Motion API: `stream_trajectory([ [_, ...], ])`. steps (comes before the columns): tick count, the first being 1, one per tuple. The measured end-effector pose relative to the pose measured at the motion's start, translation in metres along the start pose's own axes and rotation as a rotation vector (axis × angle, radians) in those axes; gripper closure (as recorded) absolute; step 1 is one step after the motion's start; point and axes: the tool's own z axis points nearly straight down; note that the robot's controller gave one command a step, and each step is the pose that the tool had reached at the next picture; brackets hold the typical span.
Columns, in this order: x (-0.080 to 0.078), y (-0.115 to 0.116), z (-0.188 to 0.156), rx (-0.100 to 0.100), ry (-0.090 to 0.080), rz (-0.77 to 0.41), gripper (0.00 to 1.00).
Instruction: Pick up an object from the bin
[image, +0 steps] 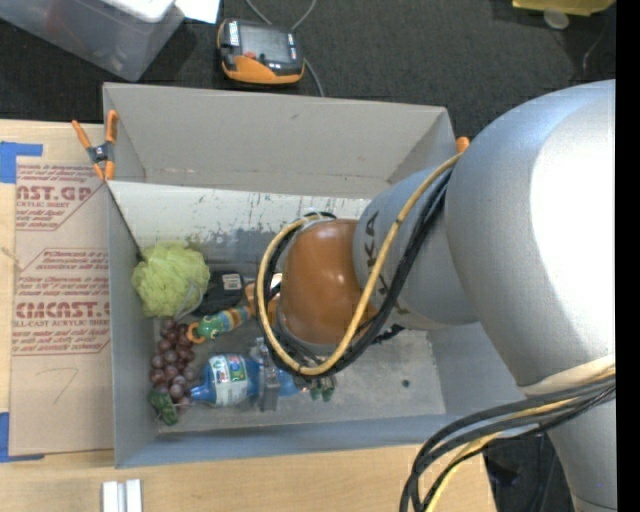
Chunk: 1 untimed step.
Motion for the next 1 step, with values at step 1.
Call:
stream_trajectory([
  [1, 0.0023, -0.0001, -0.0355, 0.001, 0.011, 0.000, 1.00],
])
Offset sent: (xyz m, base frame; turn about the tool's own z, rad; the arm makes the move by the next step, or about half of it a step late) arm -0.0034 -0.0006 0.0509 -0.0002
